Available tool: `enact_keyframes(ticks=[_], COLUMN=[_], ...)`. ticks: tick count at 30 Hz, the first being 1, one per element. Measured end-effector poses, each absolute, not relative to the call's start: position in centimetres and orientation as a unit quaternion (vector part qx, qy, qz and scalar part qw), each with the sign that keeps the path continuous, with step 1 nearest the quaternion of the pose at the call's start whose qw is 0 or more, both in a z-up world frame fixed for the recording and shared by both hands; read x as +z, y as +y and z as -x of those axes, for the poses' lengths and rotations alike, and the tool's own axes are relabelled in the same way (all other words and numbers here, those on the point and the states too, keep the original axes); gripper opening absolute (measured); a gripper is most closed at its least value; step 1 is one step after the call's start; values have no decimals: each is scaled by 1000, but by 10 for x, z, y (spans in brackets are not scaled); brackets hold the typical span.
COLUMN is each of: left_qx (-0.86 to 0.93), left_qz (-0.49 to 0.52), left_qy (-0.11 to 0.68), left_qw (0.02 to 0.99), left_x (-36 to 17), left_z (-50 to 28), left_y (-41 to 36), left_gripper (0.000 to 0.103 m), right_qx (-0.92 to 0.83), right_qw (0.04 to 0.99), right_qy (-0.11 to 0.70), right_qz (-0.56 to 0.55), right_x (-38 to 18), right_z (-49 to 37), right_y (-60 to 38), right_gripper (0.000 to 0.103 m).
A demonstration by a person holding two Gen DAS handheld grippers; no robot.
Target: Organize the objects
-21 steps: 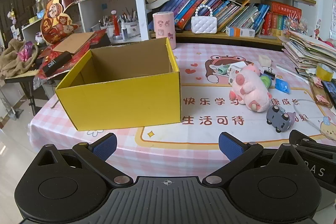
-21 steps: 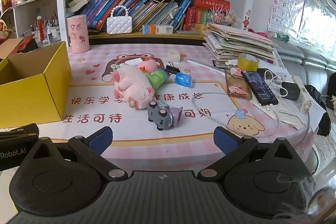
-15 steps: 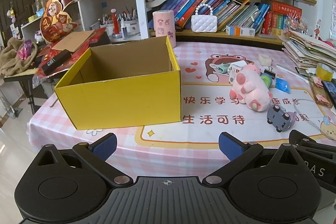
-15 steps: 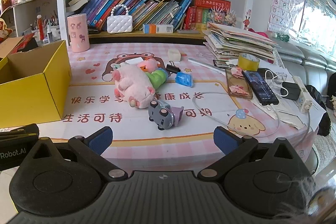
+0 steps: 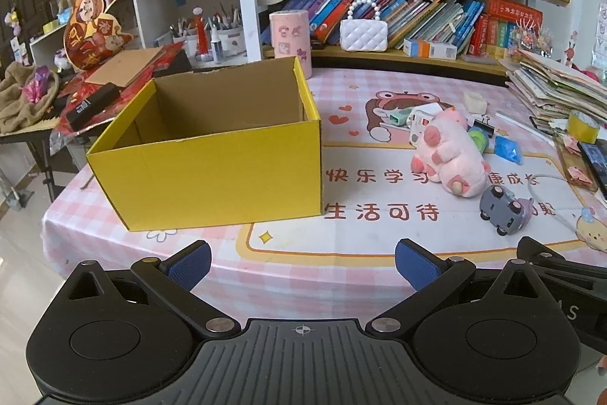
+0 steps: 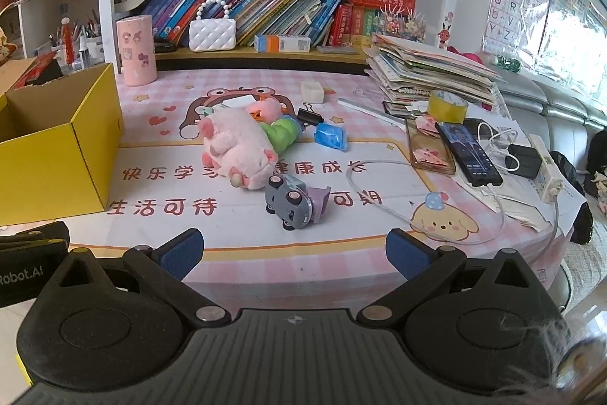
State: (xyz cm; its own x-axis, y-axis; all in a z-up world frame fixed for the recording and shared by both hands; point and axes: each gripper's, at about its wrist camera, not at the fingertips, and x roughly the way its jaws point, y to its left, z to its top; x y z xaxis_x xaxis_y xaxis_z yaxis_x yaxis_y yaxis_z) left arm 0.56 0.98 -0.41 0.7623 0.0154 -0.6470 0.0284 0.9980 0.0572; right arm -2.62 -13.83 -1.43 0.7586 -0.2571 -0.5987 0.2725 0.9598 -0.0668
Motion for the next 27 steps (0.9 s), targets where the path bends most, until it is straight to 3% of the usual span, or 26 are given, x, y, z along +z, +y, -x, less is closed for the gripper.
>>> enact_keyframes(ticks=[27], left_qx=[5], left_qz=[-50], left_qy=[354], left_qw=[934], left_x=[-7], left_z=[-8], left_y=[5], left_gripper=[103], right_qx=[-129], right_qw=[934], right_qy=[332], right_qz=[-34], right_x=[-22], right_z=[25], right_y=[-144], right_gripper=[103])
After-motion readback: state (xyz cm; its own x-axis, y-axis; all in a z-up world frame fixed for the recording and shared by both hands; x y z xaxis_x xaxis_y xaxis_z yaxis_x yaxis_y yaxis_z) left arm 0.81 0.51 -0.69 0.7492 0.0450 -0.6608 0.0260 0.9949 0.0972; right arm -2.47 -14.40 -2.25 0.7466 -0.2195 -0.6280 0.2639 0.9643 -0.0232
